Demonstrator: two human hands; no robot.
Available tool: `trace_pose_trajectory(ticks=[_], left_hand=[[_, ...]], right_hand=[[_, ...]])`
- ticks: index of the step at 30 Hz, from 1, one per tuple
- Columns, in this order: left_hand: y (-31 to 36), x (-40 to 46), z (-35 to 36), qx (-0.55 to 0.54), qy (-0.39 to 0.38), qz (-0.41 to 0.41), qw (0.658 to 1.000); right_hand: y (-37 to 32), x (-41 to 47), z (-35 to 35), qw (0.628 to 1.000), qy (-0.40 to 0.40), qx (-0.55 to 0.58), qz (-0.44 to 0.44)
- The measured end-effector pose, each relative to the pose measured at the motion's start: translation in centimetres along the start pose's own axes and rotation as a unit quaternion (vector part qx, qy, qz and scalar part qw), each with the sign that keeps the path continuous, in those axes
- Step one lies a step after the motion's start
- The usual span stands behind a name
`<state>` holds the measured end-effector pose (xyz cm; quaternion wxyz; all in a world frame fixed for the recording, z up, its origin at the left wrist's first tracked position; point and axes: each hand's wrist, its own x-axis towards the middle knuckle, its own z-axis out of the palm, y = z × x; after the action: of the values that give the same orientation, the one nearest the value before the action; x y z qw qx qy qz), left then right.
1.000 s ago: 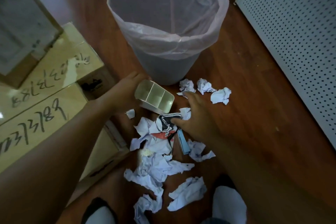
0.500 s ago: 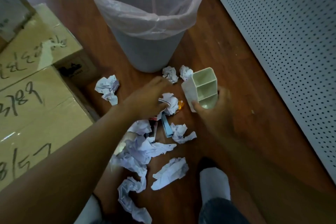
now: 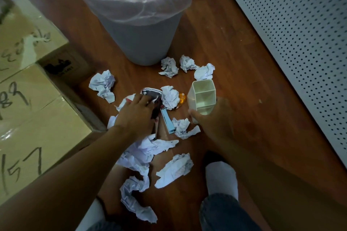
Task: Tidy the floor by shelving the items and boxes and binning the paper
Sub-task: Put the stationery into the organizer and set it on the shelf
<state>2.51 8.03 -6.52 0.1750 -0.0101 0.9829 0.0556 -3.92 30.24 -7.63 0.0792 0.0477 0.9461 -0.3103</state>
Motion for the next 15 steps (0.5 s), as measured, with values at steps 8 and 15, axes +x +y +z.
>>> trace_pose_trajectory(ticks=[8,15], left_hand=[[0.4,-0.1,0.8,-0.131,-0.008,0.011,0.991],[1.3,0.4,2.3,-0.144,-0.053,-0.075,0.985]], right_hand=[[-0.3,5.7,-3.3,0.991,-0.004,0.107,-0.078],[0.5,6.5,-2.8,0.976,-0.114,0.183,-0.011]])
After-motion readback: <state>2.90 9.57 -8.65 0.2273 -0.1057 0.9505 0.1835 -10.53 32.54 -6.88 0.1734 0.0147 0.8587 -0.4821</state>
